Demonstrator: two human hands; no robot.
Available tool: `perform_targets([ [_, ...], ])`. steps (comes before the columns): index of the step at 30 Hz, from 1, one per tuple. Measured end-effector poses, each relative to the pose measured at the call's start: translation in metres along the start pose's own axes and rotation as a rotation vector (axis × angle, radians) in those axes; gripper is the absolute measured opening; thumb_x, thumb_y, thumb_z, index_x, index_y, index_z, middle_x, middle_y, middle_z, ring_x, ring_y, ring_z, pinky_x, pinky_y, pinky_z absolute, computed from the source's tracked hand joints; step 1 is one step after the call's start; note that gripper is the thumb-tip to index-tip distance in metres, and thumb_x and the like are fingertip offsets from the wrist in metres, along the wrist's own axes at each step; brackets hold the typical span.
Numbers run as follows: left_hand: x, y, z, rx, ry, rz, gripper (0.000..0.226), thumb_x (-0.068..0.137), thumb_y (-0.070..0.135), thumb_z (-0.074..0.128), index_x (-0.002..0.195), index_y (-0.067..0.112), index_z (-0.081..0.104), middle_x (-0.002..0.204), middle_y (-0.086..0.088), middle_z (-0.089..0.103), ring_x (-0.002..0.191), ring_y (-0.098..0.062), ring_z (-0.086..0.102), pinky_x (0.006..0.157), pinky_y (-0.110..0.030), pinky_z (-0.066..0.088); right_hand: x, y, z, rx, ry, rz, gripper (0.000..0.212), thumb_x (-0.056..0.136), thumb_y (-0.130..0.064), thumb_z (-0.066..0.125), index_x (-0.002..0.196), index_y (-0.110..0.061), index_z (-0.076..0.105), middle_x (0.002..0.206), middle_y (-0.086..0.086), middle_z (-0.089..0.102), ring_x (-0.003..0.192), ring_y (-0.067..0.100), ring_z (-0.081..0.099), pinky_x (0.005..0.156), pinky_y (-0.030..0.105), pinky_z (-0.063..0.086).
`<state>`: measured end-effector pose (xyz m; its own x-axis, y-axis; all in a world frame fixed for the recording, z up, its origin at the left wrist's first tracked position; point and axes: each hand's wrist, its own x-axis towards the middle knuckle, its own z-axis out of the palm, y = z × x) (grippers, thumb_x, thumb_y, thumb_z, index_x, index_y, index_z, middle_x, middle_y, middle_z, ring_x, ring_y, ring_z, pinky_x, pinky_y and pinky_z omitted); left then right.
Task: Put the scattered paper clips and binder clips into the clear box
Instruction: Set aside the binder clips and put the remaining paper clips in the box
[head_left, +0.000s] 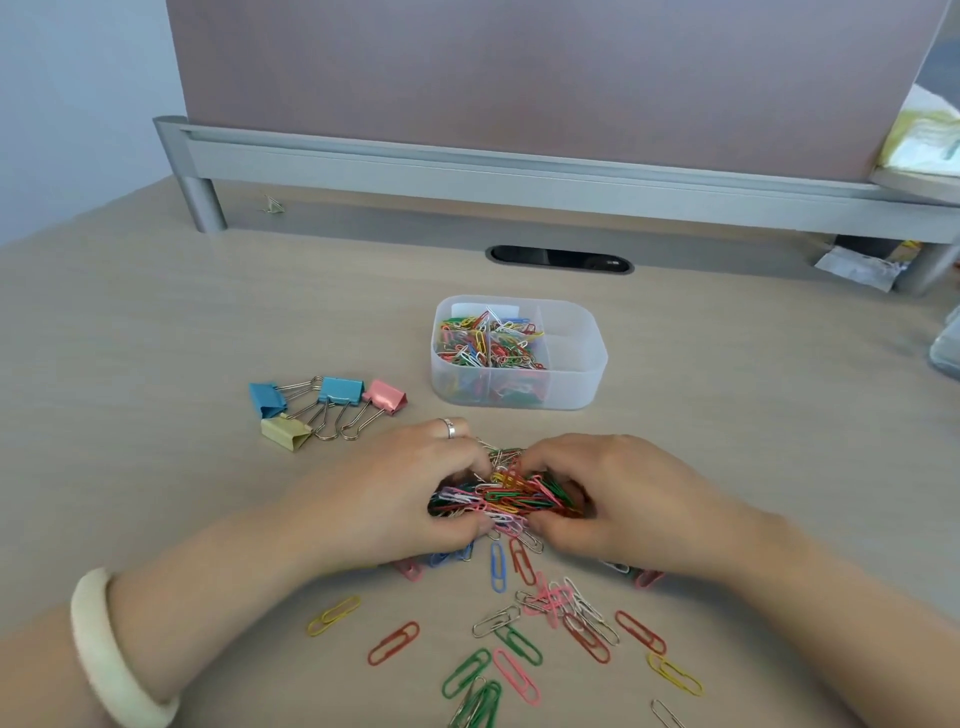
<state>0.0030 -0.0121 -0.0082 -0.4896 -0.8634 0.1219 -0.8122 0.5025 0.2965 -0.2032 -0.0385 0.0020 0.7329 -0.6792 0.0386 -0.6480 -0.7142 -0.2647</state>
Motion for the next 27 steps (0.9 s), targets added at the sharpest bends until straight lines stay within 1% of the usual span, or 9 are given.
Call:
perform_targets([
  [2,-0.002,0.001,0.001,-0.001,0.037,0.025,0.025,0.077,0.051,0.052,0.094,0.032,0.053,0.087,0.015,0.046,0.083,-0.001,0.037,0.066,-0.001,0.031,-0.001,-0.001,0.001,-0.013,0.002,-0.004,0.031,0.082,-0.042,0.054,0.112,-0.033,0.050,0.101,-0.012,0.061,0.084,0.007,0.052,0.066,0.021,0.034],
  [6,-0.003,-0.001,0.003,-0.060,0.066,0.037,0.018,0.076,0.045,0.055,0.088,0.031,0.055,0.080,0.019,0.043,0.081,0.001,0.038,0.068,0.004,0.028,-0.001,-0.003,0.002,-0.050,-0.011,-0.001,0.027,0.083,-0.042,0.051,0.107,-0.033,0.047,0.100,-0.010,0.061,0.084,0.009,0.052,0.057,0.022,0.026],
  [10,-0.003,-0.006,0.004,-0.093,0.053,0.046,0.025,0.075,0.051,0.047,0.086,0.029,0.054,0.079,0.018,0.042,0.080,0.001,0.038,0.068,0.000,0.029,-0.002,0.001,0.002,-0.015,-0.018,0.001,0.023,0.082,-0.040,0.054,0.103,-0.033,0.049,0.079,-0.018,0.052,0.071,0.001,0.041,0.053,0.010,0.029],
  [12,-0.004,-0.004,0.003,-0.102,0.064,0.047,0.024,0.076,0.049,0.050,0.086,0.028,0.055,0.080,0.016,0.046,0.081,0.000,0.039,0.068,-0.001,0.030,-0.003,0.003,0.002,0.022,-0.014,0.031,0.022,0.081,-0.039,0.056,0.101,-0.033,0.051,0.066,-0.024,0.047,0.065,-0.009,0.044,0.055,0.010,0.032],
  [14,-0.005,-0.004,0.003,-0.110,0.076,0.040,0.022,0.077,0.046,0.054,0.086,0.026,0.057,0.082,0.013,0.051,0.084,0.000,0.040,0.068,0.000,0.030,-0.004,0.005,0.002,0.073,-0.011,0.049,0.020,0.081,-0.037,0.058,0.099,-0.032,0.053,0.066,-0.032,0.049,0.063,-0.011,0.045,0.057,0.010,0.034],
  [15,-0.005,-0.004,0.003,-0.115,0.084,0.039,0.023,0.076,0.047,0.054,0.085,0.026,0.058,0.082,0.013,0.053,0.084,0.001,0.041,0.068,0.000,0.030,-0.005,0.005,0.002,0.097,-0.006,0.054,0.019,0.080,-0.035,0.059,0.099,-0.032,0.055,0.066,-0.031,0.050,0.062,-0.008,0.046,0.056,0.011,0.035],
  [18,-0.005,-0.005,0.003,-0.166,0.088,0.036,0.024,0.075,0.049,0.049,0.082,0.028,0.058,0.077,0.022,0.050,0.081,0.011,0.043,0.070,-0.002,0.030,-0.007,0.006,-0.002,0.167,0.017,0.063,0.014,0.080,-0.029,0.062,0.093,-0.031,0.057,0.062,-0.008,0.054,0.058,0.006,0.045,0.053,0.019,0.033],
  [20,-0.005,-0.006,0.003,-0.190,0.087,0.020,0.017,0.076,0.044,0.053,0.081,0.028,0.059,0.073,0.027,0.046,0.079,0.016,0.042,0.069,-0.002,0.030,-0.008,0.006,-0.003,0.194,0.023,0.054,0.011,0.081,-0.027,0.062,0.088,-0.033,0.057,0.063,0.000,0.055,0.057,0.010,0.044,0.052,0.020,0.033],
  [27,-0.005,-0.007,0.000,-0.231,0.095,0.015,0.016,0.078,0.040,0.054,0.084,0.029,0.063,0.074,0.027,0.048,0.078,0.011,0.046,0.069,-0.008,0.033,-0.010,0.007,-0.006,0.289,0.027,0.039,0.011,0.082,-0.027,0.064,0.085,-0.035,0.057,0.062,0.006,0.051,0.054,0.009,0.041,0.051,0.020,0.031],
])
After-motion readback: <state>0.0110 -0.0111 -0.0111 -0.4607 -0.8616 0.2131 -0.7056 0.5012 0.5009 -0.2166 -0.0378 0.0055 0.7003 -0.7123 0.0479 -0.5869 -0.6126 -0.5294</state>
